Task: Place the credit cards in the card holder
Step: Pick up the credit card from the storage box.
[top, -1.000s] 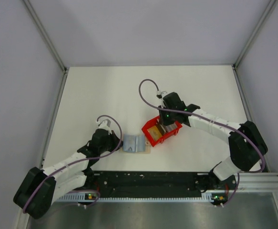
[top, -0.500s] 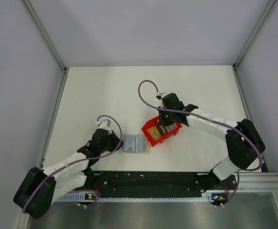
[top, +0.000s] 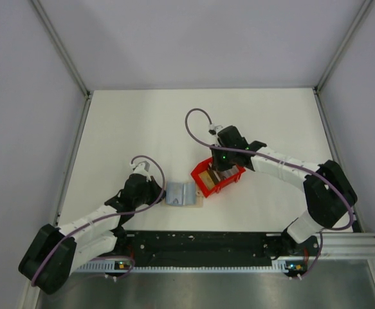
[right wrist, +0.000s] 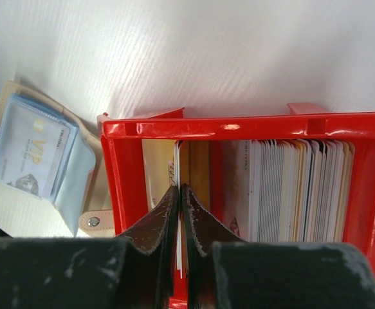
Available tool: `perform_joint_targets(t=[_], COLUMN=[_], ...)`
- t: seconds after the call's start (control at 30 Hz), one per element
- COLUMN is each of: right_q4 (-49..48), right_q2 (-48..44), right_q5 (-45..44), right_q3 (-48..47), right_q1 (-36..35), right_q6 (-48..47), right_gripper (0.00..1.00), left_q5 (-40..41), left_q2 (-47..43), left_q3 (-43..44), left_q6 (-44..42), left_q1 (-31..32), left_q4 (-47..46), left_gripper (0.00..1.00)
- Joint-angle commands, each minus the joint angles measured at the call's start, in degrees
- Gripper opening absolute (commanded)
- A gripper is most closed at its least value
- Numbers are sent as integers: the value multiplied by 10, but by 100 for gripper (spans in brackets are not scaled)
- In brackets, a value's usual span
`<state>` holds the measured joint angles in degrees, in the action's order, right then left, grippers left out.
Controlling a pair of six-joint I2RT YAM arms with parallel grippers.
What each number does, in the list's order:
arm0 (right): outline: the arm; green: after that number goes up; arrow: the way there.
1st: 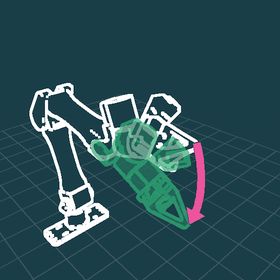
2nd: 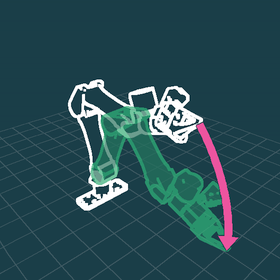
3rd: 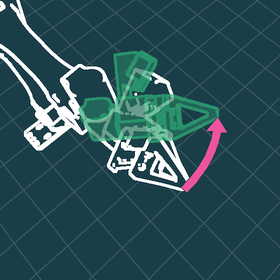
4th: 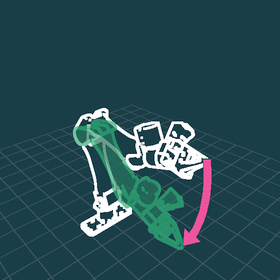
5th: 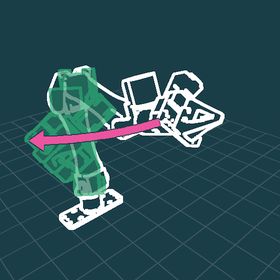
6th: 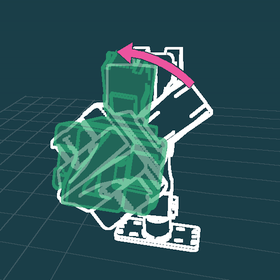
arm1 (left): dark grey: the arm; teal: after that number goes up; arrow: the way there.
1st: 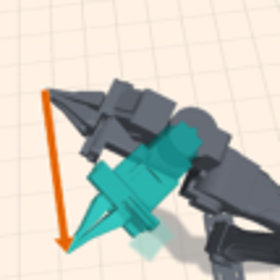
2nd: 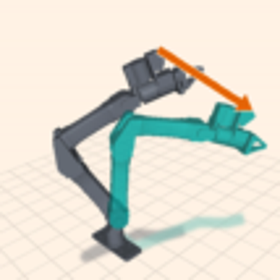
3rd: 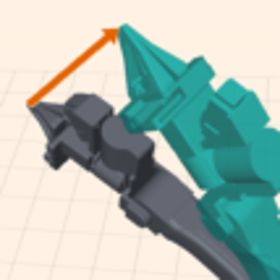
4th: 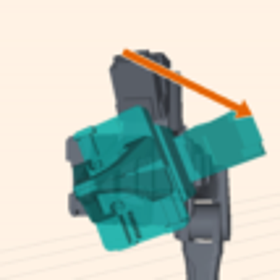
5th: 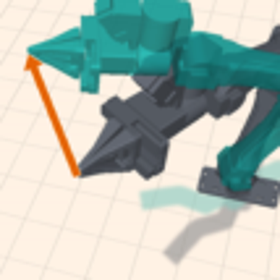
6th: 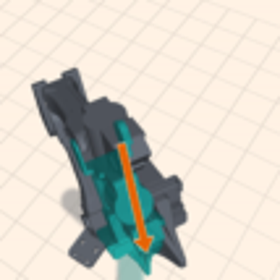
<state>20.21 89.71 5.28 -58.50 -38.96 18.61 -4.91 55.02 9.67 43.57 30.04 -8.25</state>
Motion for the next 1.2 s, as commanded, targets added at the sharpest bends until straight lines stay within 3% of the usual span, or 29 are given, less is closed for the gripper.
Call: perform_joint_targets(t=[0.0,1.17], right_q4=[-18,-46], right_q2=[5,45], right_q5=[59,134], right_q3=[-13,-29], right_q1=[1,-45], right_q6=[10,68], right_gripper=[6,4], left_q5=[1,-5], left_q2=[5,12], left_q3=[20,25], left_q6=[-6,-6], left_q1=[1,1], left_q4=[-26,-27], left_gripper=[0,0])
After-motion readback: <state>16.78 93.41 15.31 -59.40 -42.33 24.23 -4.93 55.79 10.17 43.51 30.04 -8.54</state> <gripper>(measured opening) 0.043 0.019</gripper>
